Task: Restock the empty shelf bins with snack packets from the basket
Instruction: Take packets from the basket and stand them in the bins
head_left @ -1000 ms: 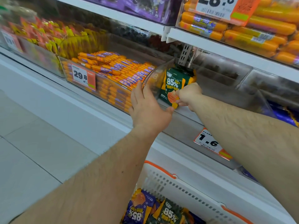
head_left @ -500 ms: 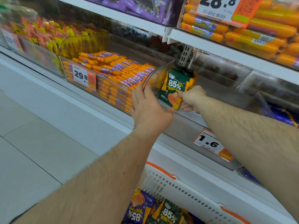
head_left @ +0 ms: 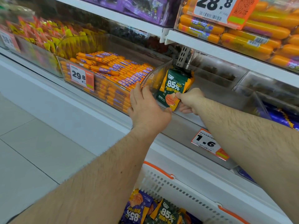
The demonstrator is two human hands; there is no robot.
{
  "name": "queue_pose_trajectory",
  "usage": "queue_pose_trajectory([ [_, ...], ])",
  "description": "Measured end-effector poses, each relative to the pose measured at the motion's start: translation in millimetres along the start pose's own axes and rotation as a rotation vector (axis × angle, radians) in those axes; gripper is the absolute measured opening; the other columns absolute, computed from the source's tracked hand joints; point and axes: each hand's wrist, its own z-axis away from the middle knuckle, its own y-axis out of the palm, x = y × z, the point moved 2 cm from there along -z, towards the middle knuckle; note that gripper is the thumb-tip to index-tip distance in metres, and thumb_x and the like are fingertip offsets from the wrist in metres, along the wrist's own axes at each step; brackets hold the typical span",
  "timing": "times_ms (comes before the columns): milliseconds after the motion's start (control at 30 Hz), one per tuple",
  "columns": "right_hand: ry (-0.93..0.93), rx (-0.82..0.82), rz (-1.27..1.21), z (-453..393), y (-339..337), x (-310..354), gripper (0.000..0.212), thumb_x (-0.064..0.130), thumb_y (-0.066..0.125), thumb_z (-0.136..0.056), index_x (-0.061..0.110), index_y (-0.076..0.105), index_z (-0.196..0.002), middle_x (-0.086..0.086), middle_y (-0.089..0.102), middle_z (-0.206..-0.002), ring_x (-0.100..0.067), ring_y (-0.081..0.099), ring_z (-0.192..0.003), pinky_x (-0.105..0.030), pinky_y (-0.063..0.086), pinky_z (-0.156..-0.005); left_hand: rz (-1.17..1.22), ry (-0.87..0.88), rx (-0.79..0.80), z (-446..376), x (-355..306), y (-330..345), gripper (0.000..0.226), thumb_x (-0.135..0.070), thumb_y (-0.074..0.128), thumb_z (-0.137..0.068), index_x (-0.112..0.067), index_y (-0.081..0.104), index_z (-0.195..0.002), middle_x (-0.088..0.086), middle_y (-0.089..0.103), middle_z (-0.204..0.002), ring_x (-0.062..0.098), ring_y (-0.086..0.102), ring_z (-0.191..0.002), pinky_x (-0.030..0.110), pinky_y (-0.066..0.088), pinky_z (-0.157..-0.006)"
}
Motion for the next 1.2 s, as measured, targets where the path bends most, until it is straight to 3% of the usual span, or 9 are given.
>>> queue_pose_trajectory([
  [200, -0.012, -0.029, 0.038, 13.7, -7.9, -1.7, 0.045, 0.043, 0.077, -0.081, 0.003, 0.06, -0.094, -0.014, 0.069, -0.077, -0.022, 0.072, -0.069, -0.035, 0.062, -0.067, -0.055, 0.064, -0.021, 3.2, -2.5, -1.3, 0.086, -0.046, 0.069, -0.08, -0.019, 0.021, -0.147, 0.0, 0.001, -0.161, 0.021, -0.002, -0.149, 0.048, 0.01, -0.117],
  [367, -0.168, -0.277, 0.199, 47.7, -32.7, 5.8, 0.023, 0.032, 0.064, -0.077, 0.011, 0.067, -0.071, -0.004, 0.067, -0.065, -0.024, 0.068, -0.068, -0.027, 0.05, -0.052, -0.024, 0.426, -0.16, 18.2, -19.6, -12.6, 0.042, -0.042, 0.065, -0.076, -0.021, 0.05, -0.109, -0.001, 0.05, -0.114, 0.02, 0.049, -0.103, 0.037, 0.042, -0.084],
  [500, -0.597, -0.548, 0.201, 102.5, -48.5, -4.7, 0.019, 0.03, 0.057, -0.084, 0.019, 0.066, -0.072, 0.005, 0.067, -0.072, -0.018, 0.059, -0.071, -0.027, 0.04, -0.057, -0.102, 0.532, 0.332, 34.4, -27.0, -6.3, 0.021, -0.036, 0.063, -0.084, -0.028, 0.05, -0.07, -0.011, 0.056, -0.069, 0.015, 0.057, -0.076, 0.028, 0.044, -0.066],
  [667, -1.131, -0.749, -0.054, 163.9, -37.2, -57.5, 0.017, 0.015, 0.059, -0.078, 0.011, 0.064, -0.063, 0.0, 0.06, -0.06, -0.017, 0.05, -0.056, -0.026, 0.039, -0.058, -0.522, 0.415, 1.006, 56.9, -1.9, 21.5, 0.018, -0.04, 0.063, -0.087, -0.023, 0.063, -0.094, -0.003, 0.056, -0.084, 0.017, 0.056, -0.084, 0.029, 0.047, -0.079],
  [700, -1.126, -0.695, -0.075, 172.0, -27.7, -73.0, 0.016, 0.014, 0.059, -0.078, 0.01, 0.064, -0.062, 0.0, 0.059, -0.06, -0.016, 0.049, -0.056, -0.025, 0.038, -0.058, -0.596, 0.386, 1.116, 61.4, 4.8, 25.3, 0.027, -0.042, 0.061, -0.089, -0.024, 0.042, -0.087, 0.005, 0.051, -0.084, 0.019, 0.054, -0.08, 0.029, 0.045, -0.078],
  [733, -1.087, -0.621, -0.089, 176.3, -15.8, -91.6, 0.017, 0.014, 0.059, -0.078, 0.01, 0.064, -0.063, 0.0, 0.06, -0.06, -0.014, 0.049, -0.057, -0.024, 0.038, -0.058, -0.679, 0.347, 1.179, 64.5, 11.8, 30.3, 0.057, -0.044, 0.06, -0.09, -0.009, 0.046, -0.132, 0.012, 0.055, -0.091, 0.019, 0.057, -0.082, 0.031, 0.047, -0.081],
  [867, -0.67, -0.266, 0.011, 170.8, 36.9, -175.2, 0.022, 0.021, 0.058, -0.084, 0.012, 0.063, -0.064, 0.0, 0.061, -0.064, -0.019, 0.053, -0.062, -0.032, 0.046, -0.057, -0.811, 0.305, 1.276, 72.9, 30.6, 42.7, 0.053, -0.051, 0.056, -0.091, -0.016, 0.057, -0.132, 0.004, 0.059, -0.131, 0.025, 0.057, -0.119, 0.044, 0.046, -0.103],
  [1100, 0.061, 0.256, 0.415, 150.9, 100.2, -311.4, 0.021, 0.03, 0.053, -0.092, 0.023, 0.051, -0.071, 0.003, 0.052, -0.066, -0.015, 0.049, -0.058, -0.029, 0.039, -0.049, -0.807, 0.316, 1.286, 76.6, 30.6, 53.5, 0.055, -0.049, 0.053, -0.094, -0.018, 0.05, -0.14, -0.001, 0.051, -0.141, 0.021, 0.049, -0.127, 0.043, 0.041, -0.107],
  [1200, 0.225, 0.352, 0.465, 151.2, 112.1, -347.5, 0.017, 0.035, 0.059, -0.089, 0.021, 0.059, -0.098, 0.003, 0.062, -0.081, -0.015, 0.059, -0.067, -0.025, 0.045, -0.052, -0.787, 0.308, 1.278, 73.0, 27.1, 57.5, 0.054, -0.047, 0.054, -0.095, -0.019, 0.049, -0.141, -0.002, 0.05, -0.142, 0.02, 0.048, -0.128, 0.041, 0.039, -0.108],
])
